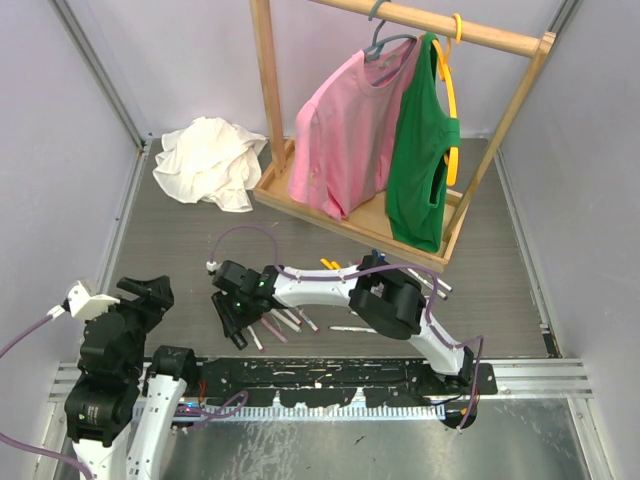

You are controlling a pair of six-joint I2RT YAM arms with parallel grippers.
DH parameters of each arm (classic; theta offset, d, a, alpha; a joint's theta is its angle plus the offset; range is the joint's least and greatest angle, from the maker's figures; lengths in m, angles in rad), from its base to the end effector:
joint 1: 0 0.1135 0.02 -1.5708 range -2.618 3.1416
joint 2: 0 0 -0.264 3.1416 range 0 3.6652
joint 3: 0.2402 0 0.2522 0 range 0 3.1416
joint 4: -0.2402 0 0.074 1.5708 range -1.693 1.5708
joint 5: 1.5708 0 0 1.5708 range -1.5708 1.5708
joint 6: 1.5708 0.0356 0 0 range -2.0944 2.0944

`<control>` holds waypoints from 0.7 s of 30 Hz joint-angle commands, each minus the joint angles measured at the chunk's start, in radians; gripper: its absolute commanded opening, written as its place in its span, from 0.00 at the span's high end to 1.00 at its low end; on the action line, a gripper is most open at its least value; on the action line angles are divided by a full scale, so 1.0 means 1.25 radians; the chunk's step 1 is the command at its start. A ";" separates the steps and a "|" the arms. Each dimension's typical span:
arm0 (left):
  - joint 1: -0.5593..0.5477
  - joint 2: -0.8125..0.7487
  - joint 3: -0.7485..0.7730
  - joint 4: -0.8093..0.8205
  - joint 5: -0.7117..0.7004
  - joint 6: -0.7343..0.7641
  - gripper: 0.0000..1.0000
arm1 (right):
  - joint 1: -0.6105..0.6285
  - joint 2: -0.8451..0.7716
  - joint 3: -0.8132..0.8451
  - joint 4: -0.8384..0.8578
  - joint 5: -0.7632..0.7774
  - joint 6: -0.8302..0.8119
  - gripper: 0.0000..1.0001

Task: Open the pen caps
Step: Place the pen at the center of the board, then reset both arms

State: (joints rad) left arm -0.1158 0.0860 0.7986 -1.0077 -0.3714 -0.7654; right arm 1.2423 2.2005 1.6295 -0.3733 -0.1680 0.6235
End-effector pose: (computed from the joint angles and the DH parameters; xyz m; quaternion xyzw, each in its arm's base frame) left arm 0.0071 0.0122 0.3106 -0.3562 0.7132 -0.1154 0.5926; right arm 0.1486 0.4543 0.1566 -0.3133 0.8951 0.2942 0.1187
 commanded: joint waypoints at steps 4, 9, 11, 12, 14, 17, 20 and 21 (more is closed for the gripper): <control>0.005 -0.007 0.016 0.010 0.017 0.003 0.25 | -0.001 -0.014 0.091 -0.046 0.032 -0.081 0.53; 0.004 -0.010 0.015 0.019 0.057 -0.007 0.24 | -0.002 -0.056 0.125 -0.063 0.027 -0.133 0.52; 0.004 -0.014 0.024 0.019 0.068 -0.010 0.23 | -0.006 -0.089 0.122 -0.062 0.018 -0.157 0.52; 0.004 -0.016 0.033 0.017 0.074 -0.012 0.22 | -0.009 -0.104 0.119 -0.062 0.012 -0.167 0.52; 0.004 -0.022 0.048 0.016 0.096 -0.013 0.18 | -0.023 -0.141 0.102 -0.058 -0.011 -0.206 0.52; 0.005 -0.044 0.057 0.043 0.163 0.005 0.07 | -0.058 -0.217 0.045 -0.032 -0.098 -0.291 0.55; 0.004 -0.068 0.054 0.079 0.222 0.021 0.02 | -0.099 -0.308 -0.017 -0.042 -0.148 -0.417 0.56; 0.005 -0.061 0.056 0.086 0.237 0.022 0.02 | -0.109 -0.345 -0.040 -0.051 -0.164 -0.480 0.56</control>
State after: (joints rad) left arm -0.1154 0.0246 0.8375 -0.9882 -0.1932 -0.7670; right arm 1.1687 1.9724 1.6421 -0.4496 -0.2592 0.2810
